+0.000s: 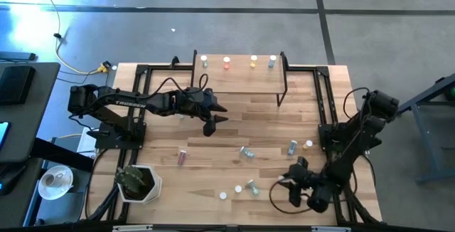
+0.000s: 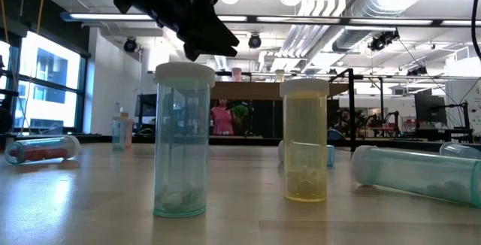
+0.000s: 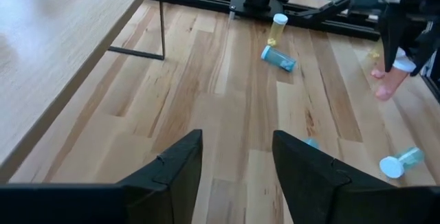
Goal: Pick and place medicine bottles onto shelf by color
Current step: Align the pink pill bottle with the pink bottle on the shelf
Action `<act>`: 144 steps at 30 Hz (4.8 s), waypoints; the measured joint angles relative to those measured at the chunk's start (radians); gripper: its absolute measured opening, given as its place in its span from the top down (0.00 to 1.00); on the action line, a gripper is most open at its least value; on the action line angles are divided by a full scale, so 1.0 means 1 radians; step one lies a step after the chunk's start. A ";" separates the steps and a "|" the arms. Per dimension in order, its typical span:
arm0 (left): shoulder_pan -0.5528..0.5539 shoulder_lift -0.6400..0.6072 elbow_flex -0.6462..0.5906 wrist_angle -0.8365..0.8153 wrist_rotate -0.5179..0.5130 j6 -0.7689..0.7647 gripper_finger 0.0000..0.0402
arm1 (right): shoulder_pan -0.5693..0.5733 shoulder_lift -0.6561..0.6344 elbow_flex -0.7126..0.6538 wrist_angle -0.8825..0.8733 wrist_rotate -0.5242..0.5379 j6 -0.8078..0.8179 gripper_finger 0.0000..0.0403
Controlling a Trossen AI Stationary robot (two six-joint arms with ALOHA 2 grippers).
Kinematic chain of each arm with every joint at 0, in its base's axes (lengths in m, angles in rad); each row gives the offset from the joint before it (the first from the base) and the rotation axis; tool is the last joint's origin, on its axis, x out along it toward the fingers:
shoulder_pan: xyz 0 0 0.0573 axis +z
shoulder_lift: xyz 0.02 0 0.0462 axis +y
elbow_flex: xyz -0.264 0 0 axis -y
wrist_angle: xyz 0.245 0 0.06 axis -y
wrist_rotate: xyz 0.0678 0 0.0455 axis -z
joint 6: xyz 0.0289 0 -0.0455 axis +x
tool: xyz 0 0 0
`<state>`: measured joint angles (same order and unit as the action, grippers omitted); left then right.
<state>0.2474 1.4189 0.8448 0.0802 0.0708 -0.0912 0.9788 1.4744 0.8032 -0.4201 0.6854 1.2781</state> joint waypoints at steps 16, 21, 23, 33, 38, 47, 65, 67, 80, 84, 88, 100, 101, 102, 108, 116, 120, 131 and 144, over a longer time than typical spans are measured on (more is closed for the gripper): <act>-0.001 0.000 0.000 -0.007 -0.029 0.129 0.41 | -0.393 -0.072 0.000 0.097 -0.102 -0.276 0.73; -0.016 0.000 0.000 -0.006 0.014 0.155 0.42 | -0.504 -0.105 0.000 0.182 -0.172 -0.431 0.73; -0.025 0.000 0.000 -0.005 0.027 0.156 0.42 | -0.548 -0.116 0.000 0.217 -0.202 -0.497 0.73; -0.053 0.000 0.000 -0.003 0.029 0.156 0.42 | -0.757 -0.145 0.000 0.389 -0.389 -0.766 0.73; -0.052 0.000 0.000 -0.003 0.028 0.156 0.42 | -0.858 -0.146 0.000 0.502 -0.503 -0.864 0.73; -0.052 0.000 0.000 0.037 0.028 0.156 0.42 | -0.976 -0.146 0.000 0.596 -0.593 -0.921 0.73; -0.051 0.000 0.000 0.084 -0.004 0.148 0.42 | -0.999 -0.145 0.101 0.540 -0.639 -0.973 0.73; -0.051 0.000 0.000 0.087 -0.004 0.148 0.42 | -0.999 -0.145 0.104 0.540 -0.636 -0.973 0.73; -0.051 0.001 0.000 0.114 -0.003 0.148 0.42 | -0.999 -0.041 0.162 0.570 -0.643 -1.005 0.73; -0.051 0.001 0.000 0.110 -0.003 0.147 0.42 | -0.999 -0.003 0.226 0.476 -0.644 -1.035 0.73; -0.051 0.001 0.000 0.091 -0.003 0.147 0.45 | -0.999 0.009 0.260 0.439 -0.634 -1.044 0.73; -0.051 0.001 0.000 0.088 -0.004 0.147 0.65 | -0.998 0.009 0.264 0.407 -0.636 -1.034 0.73; -0.051 0.001 0.000 0.088 -0.004 0.147 0.67 | -0.998 0.009 0.264 0.407 -0.635 -1.034 0.73; -0.051 0.001 0.000 0.089 -0.004 0.147 0.68 | -0.998 0.009 0.264 0.407 -0.636 -1.035 0.73; -0.051 0.001 0.000 0.088 -0.005 0.149 0.76 | -0.998 0.009 0.264 0.407 -0.637 -1.041 0.73; -0.051 0.001 0.000 0.089 -0.005 0.148 0.76 | -0.998 0.009 0.264 0.407 -0.637 -1.048 0.73; -0.051 0.001 0.000 0.089 -0.005 0.149 0.76 | -0.998 0.009 0.264 0.407 -0.636 -1.071 0.72; -0.038 0.001 0.000 0.074 0.000 0.181 0.76 | -1.005 0.009 0.264 0.424 -0.628 -1.118 0.53; 0.021 0.000 -0.027 0.035 -0.001 0.169 0.76 | -1.066 0.009 0.264 0.469 -0.632 -1.122 0.50</act>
<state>0.2684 1.4189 0.8180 0.1149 0.0696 0.0779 -0.0868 1.4837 1.0668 0.0492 0.0535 0.1558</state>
